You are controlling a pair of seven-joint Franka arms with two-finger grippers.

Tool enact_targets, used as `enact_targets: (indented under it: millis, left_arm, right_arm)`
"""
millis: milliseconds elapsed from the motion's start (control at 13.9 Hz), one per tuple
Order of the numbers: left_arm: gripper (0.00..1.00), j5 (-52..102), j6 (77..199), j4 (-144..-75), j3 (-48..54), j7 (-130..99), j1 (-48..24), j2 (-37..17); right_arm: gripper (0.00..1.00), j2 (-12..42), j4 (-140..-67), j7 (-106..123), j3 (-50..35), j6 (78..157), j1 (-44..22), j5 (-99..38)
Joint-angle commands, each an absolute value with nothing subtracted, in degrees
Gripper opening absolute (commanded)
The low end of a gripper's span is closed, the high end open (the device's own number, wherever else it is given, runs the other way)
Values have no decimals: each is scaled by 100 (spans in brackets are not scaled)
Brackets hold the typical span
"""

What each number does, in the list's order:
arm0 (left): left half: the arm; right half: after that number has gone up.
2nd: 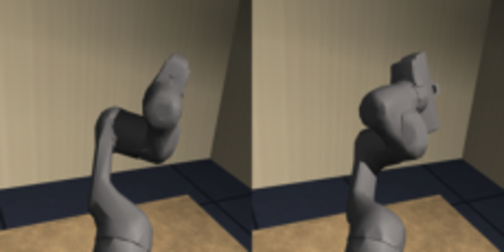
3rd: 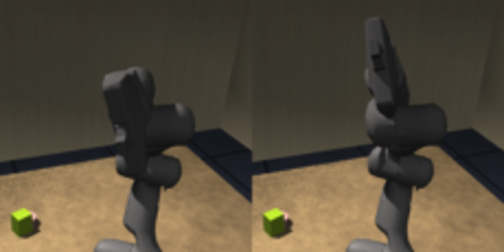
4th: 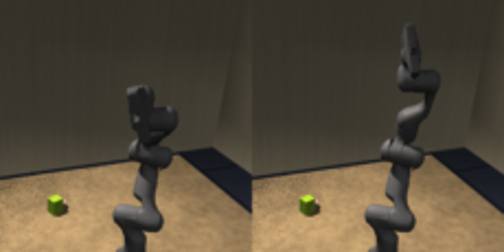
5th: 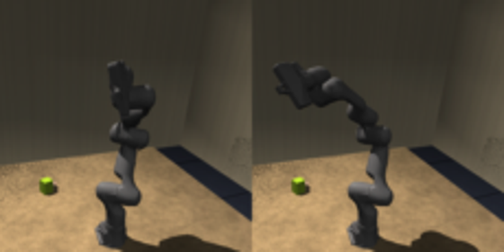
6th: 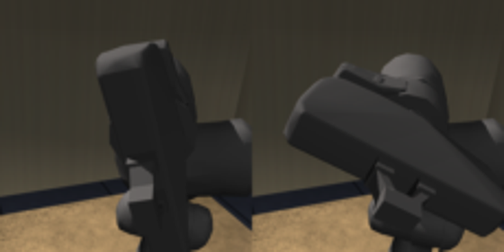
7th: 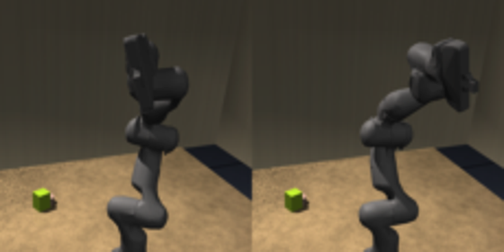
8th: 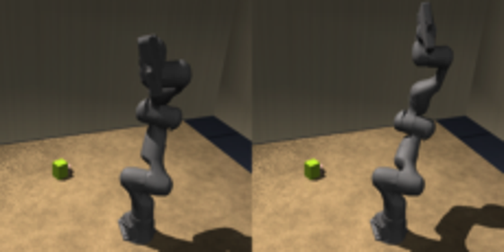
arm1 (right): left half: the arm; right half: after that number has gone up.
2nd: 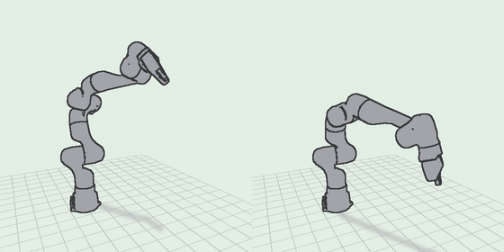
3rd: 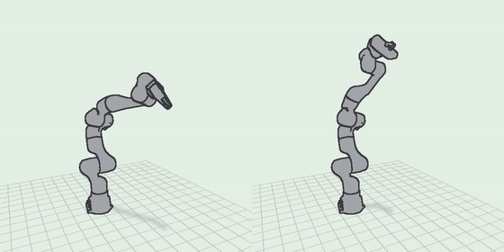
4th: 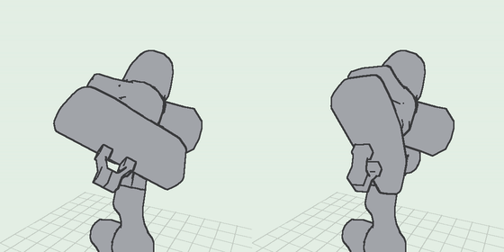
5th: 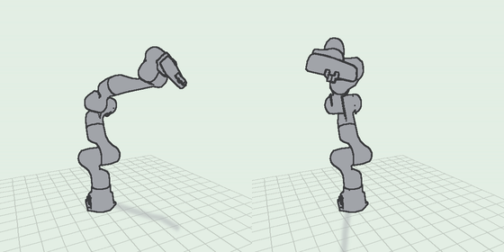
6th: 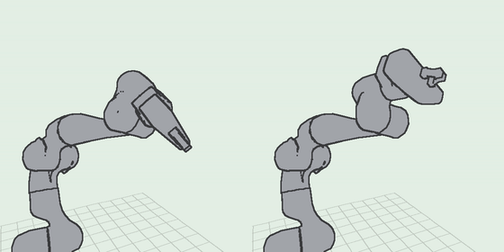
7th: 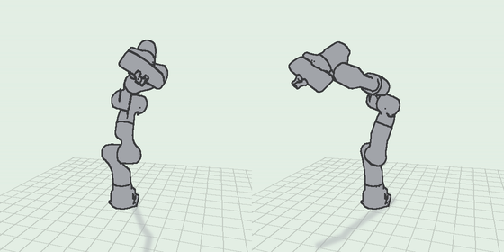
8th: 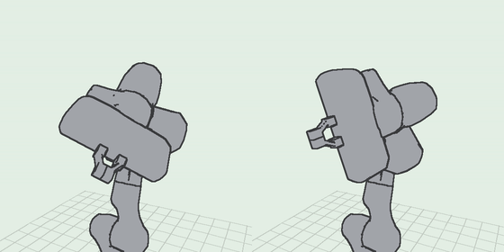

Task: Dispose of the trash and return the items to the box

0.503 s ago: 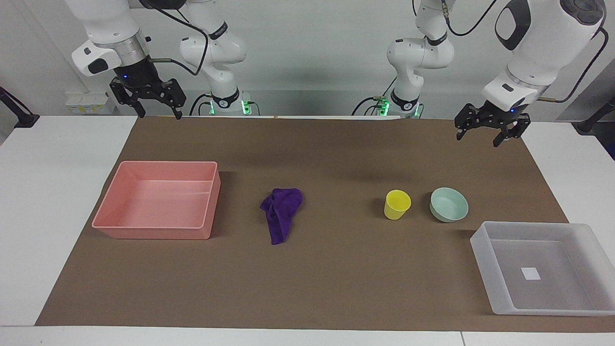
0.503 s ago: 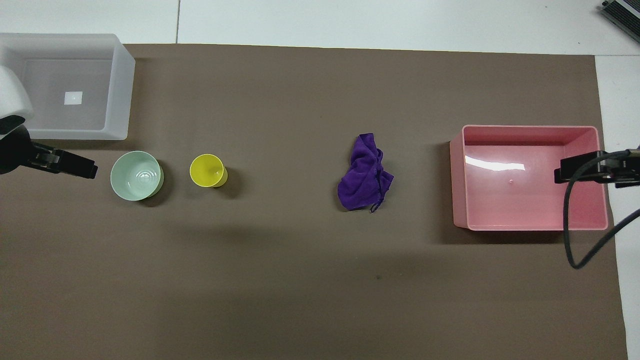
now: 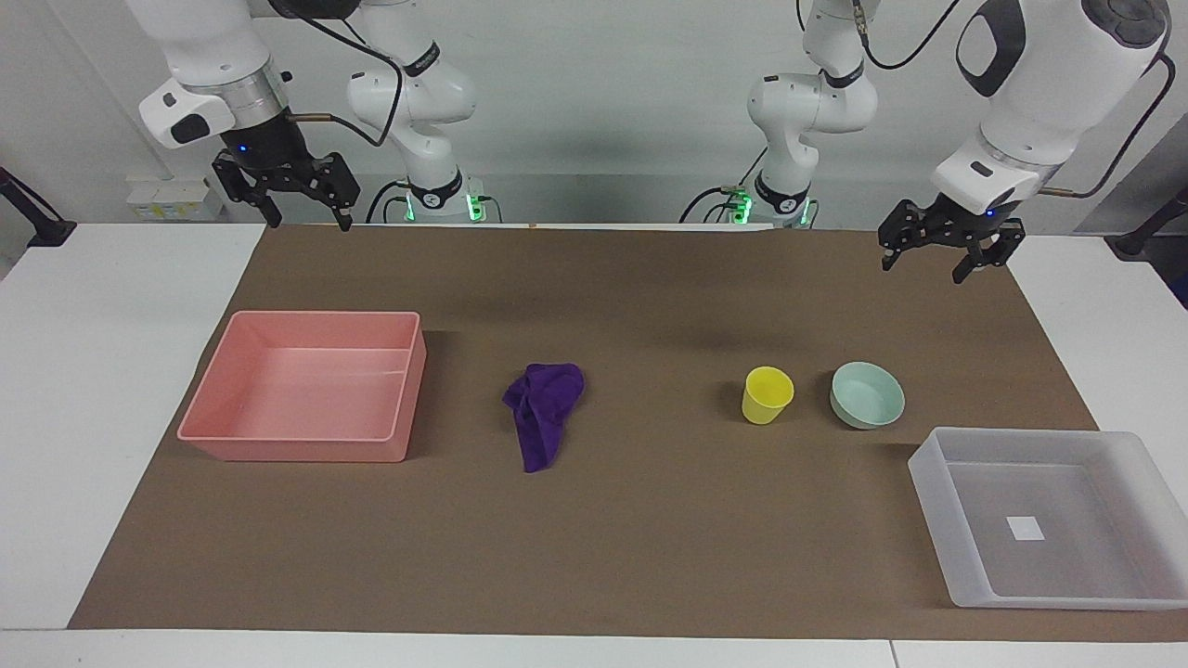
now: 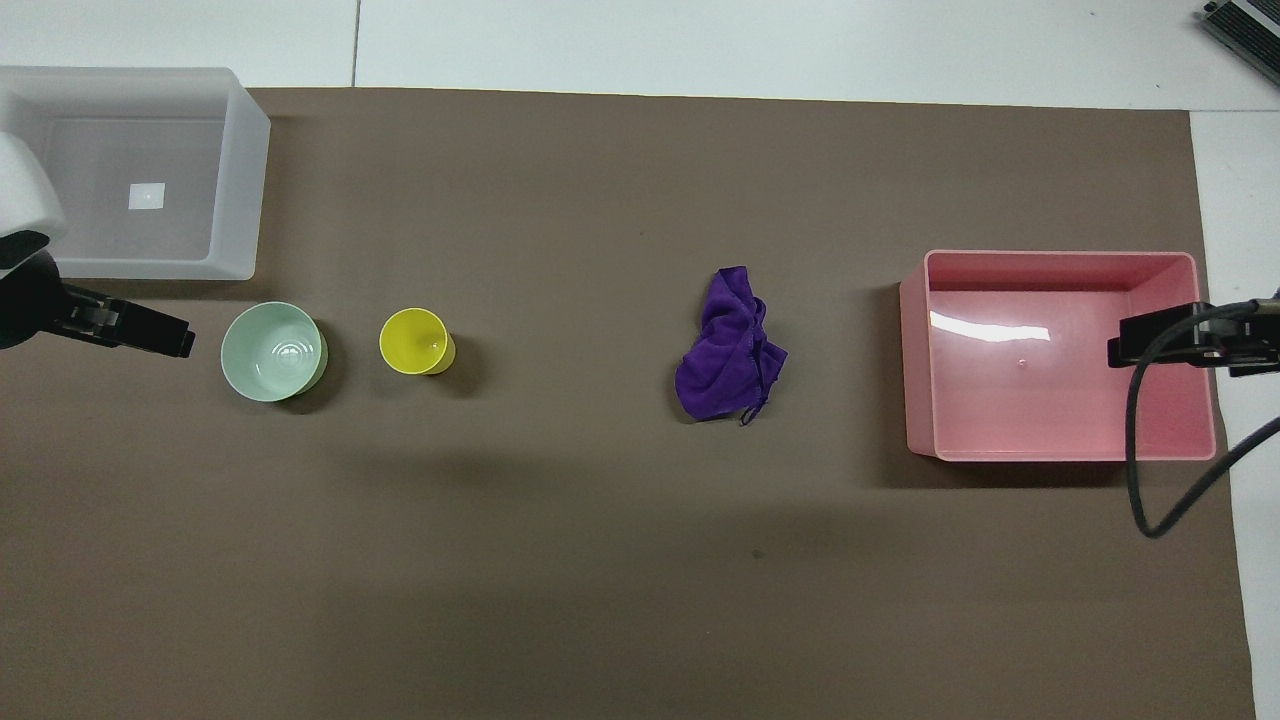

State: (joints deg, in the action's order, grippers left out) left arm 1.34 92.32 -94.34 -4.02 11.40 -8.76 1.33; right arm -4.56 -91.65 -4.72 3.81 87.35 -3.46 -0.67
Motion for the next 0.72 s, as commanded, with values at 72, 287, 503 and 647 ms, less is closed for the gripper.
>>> enact_targets:
  millis: [72, 287, 503, 647]
  left_arm:
    - [100, 9, 9299, -9606, -396, 1081, -888, 290]
    - [100, 9, 9308, -9606, -404, 1081, -879, 299]
    - [100, 9, 9351, -9615, -396, 1081, -844, 299]
    - [100, 9, 9351, -9615, -396, 1081, -800, 299]
  right_arm:
    - [100, -475, -9185, -369, 343, 8657, -308, -9]
    - [100, -483, -9220, -369, 343, 8692, -308, -9]
    - [100, -483, -9228, -369, 343, 8701, -308, -9]
    - [100, -483, -9237, -369, 343, 8727, -308, -9]
